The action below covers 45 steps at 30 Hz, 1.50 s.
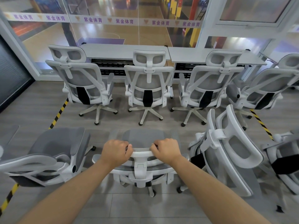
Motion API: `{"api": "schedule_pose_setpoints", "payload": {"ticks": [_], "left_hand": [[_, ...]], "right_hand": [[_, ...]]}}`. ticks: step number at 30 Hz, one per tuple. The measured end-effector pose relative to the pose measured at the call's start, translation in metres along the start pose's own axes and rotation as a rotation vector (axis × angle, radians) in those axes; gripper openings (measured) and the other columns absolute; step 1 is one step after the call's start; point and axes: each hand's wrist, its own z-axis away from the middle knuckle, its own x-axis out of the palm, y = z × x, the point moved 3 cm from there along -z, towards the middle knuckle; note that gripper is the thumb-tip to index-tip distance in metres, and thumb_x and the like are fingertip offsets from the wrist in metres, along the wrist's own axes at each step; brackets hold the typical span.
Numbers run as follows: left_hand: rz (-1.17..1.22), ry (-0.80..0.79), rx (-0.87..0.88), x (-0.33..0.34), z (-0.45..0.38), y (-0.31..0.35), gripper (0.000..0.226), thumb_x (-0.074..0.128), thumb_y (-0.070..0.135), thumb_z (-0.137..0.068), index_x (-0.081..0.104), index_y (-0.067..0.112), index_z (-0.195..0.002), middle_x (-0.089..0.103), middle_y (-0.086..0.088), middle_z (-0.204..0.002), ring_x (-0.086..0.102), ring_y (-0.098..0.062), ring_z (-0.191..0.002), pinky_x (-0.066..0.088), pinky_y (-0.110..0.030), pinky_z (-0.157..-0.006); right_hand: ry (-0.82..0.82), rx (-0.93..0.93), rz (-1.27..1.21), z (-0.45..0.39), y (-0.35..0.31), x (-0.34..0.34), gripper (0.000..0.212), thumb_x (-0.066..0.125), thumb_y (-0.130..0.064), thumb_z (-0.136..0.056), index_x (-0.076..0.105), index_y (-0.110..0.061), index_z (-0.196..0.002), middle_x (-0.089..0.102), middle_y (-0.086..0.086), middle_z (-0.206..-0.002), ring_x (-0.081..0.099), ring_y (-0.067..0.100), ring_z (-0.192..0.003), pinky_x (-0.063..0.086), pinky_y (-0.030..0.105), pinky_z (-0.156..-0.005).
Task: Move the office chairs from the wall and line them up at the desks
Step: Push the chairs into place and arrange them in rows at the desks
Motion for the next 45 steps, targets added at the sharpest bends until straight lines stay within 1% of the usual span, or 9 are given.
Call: {"api": "schedule_pose_setpoints", "payload": {"ticks": [11, 23, 27, 30, 32, 34, 37, 40, 45], "left_hand": [[0.01, 0.001, 0.007, -0.003, 0.0, -0.001, 0.043, 0.04, 0.031, -0.087, 0.039, 0.017, -0.046, 0.032, 0.004, -0.04, 0.022, -0.016, -0.038, 0.018, -0.023, -0.041], [0.012, 0.007, 0.024, -0.006, 0.0, 0.0, 0.043, 0.039, 0.031, -0.087, 0.041, 0.018, -0.046, 0.032, 0.005, -0.04, 0.021, -0.015, -0.038, 0.023, -0.023, -0.04], [0.04, -0.061, 0.021, -0.007, 0.0, 0.001, 0.041, 0.037, 0.032, -0.087, 0.036, 0.018, -0.049, 0.032, 0.005, -0.042, 0.024, -0.017, -0.038, 0.027, -0.025, -0.04], [0.059, -0.158, -0.022, -0.012, -0.008, 0.003, 0.039, 0.033, 0.038, -0.089, 0.036, 0.018, -0.056, 0.039, 0.004, -0.048, 0.038, -0.017, -0.045, 0.027, -0.027, -0.042], [0.056, -0.232, -0.038, -0.016, -0.023, 0.007, 0.038, 0.032, 0.039, -0.093, 0.045, 0.019, -0.064, 0.051, 0.003, -0.058, 0.05, -0.019, -0.055, 0.029, -0.029, -0.046], [0.042, -0.277, -0.021, -0.02, -0.041, 0.016, 0.035, 0.032, 0.041, -0.096, 0.056, 0.022, -0.08, 0.063, 0.004, -0.075, 0.058, -0.02, -0.067, 0.04, -0.031, -0.054], [0.058, -0.309, 0.015, -0.019, -0.067, 0.037, 0.031, 0.036, 0.039, -0.098, 0.062, 0.022, -0.1, 0.067, 0.005, -0.096, 0.062, -0.022, -0.082, 0.046, -0.034, -0.068], [0.059, -0.358, 0.095, -0.006, -0.091, 0.069, 0.033, 0.036, 0.038, -0.098, 0.063, 0.02, -0.103, 0.068, 0.003, -0.101, 0.063, -0.023, -0.088, 0.047, -0.037, -0.077], [0.083, -0.407, 0.253, 0.011, -0.123, 0.14, 0.031, 0.035, 0.036, -0.098, 0.061, 0.02, -0.097, 0.065, 0.003, -0.098, 0.062, -0.025, -0.091, 0.045, -0.038, -0.079]], "right_hand": [[0.018, 0.028, -0.027, -0.001, 0.0, 0.004, 0.048, 0.026, -0.045, -0.084, 0.044, -0.013, -0.053, 0.037, 0.0, -0.042, 0.035, 0.019, -0.041, 0.027, 0.026, -0.045], [0.007, -0.007, -0.004, -0.002, 0.002, 0.009, 0.052, 0.025, -0.047, -0.085, 0.049, -0.012, -0.056, 0.048, 0.003, -0.045, 0.037, 0.018, -0.042, 0.029, 0.026, -0.045], [-0.065, -0.011, -0.007, 0.001, 0.002, 0.003, 0.047, 0.027, -0.046, -0.088, 0.045, -0.015, -0.058, 0.045, 0.001, -0.048, 0.039, 0.019, -0.045, 0.026, 0.027, -0.046], [-0.151, -0.048, -0.102, 0.005, 0.004, -0.009, 0.043, 0.033, -0.044, -0.098, 0.043, -0.023, -0.061, 0.05, -0.003, -0.056, 0.047, 0.019, -0.054, 0.034, 0.032, -0.051], [-0.159, 0.003, -0.187, 0.008, 0.014, -0.02, 0.04, 0.034, -0.042, -0.101, 0.046, -0.024, -0.068, 0.056, -0.002, -0.067, 0.052, 0.021, -0.065, 0.042, 0.037, -0.059], [-0.147, 0.086, -0.214, 0.013, 0.031, -0.033, 0.038, 0.034, -0.039, -0.103, 0.048, -0.019, -0.074, 0.057, 0.001, -0.073, 0.053, 0.024, -0.071, 0.045, 0.041, -0.066], [-0.132, 0.209, -0.2, 0.025, 0.061, -0.05, 0.034, 0.034, -0.038, -0.103, 0.048, -0.019, -0.079, 0.058, 0.001, -0.076, 0.056, 0.026, -0.076, 0.048, 0.042, -0.07], [-0.096, 0.333, -0.15, 0.045, 0.095, -0.068, 0.03, 0.037, -0.04, -0.104, 0.049, -0.021, -0.085, 0.06, 0.001, -0.079, 0.057, 0.026, -0.078, 0.049, 0.041, -0.069], [0.028, 0.517, -0.113, 0.084, 0.152, -0.098, 0.032, 0.041, -0.04, -0.104, 0.05, -0.017, -0.085, 0.062, 0.004, -0.077, 0.059, 0.027, -0.073, 0.048, 0.04, -0.065]]}}
